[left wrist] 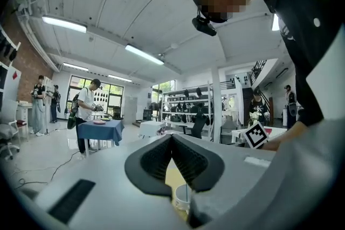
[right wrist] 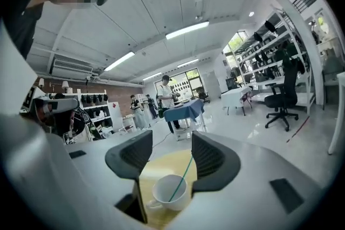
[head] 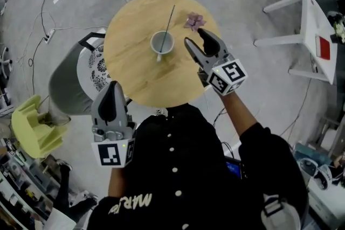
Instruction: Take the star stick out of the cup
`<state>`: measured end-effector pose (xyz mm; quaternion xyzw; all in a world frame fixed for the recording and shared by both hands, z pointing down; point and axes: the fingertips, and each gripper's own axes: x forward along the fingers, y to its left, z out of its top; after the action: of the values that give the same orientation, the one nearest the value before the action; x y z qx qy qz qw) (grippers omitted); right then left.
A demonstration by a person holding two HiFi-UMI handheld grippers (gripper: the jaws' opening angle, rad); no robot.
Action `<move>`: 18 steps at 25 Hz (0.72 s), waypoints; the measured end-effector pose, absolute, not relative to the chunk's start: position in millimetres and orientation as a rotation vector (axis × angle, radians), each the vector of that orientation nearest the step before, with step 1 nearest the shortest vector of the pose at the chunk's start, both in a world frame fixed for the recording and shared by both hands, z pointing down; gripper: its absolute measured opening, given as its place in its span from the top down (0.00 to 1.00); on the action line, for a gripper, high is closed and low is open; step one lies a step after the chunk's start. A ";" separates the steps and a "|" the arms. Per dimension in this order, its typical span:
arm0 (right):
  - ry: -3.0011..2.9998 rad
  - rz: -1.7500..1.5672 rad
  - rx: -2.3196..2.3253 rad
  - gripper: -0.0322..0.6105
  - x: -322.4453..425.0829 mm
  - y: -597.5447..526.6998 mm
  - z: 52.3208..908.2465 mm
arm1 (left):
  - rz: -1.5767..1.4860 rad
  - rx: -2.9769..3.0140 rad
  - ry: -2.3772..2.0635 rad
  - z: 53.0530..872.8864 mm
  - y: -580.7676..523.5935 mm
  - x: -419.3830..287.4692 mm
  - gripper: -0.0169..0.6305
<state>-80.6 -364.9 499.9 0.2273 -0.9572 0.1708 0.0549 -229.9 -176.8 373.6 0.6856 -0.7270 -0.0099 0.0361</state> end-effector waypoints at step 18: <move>-2.688 1.006 0.496 0.67 -156.0 -422.1 643.0 | 0.167 2.022 -2.180 437.0 -187.5 -235.2 0.97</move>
<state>-156.0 -422.1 643.0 0.1690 -0.9169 0.3430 0.1142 -235.2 -187.5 437.0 0.6768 -0.7295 0.0558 0.0817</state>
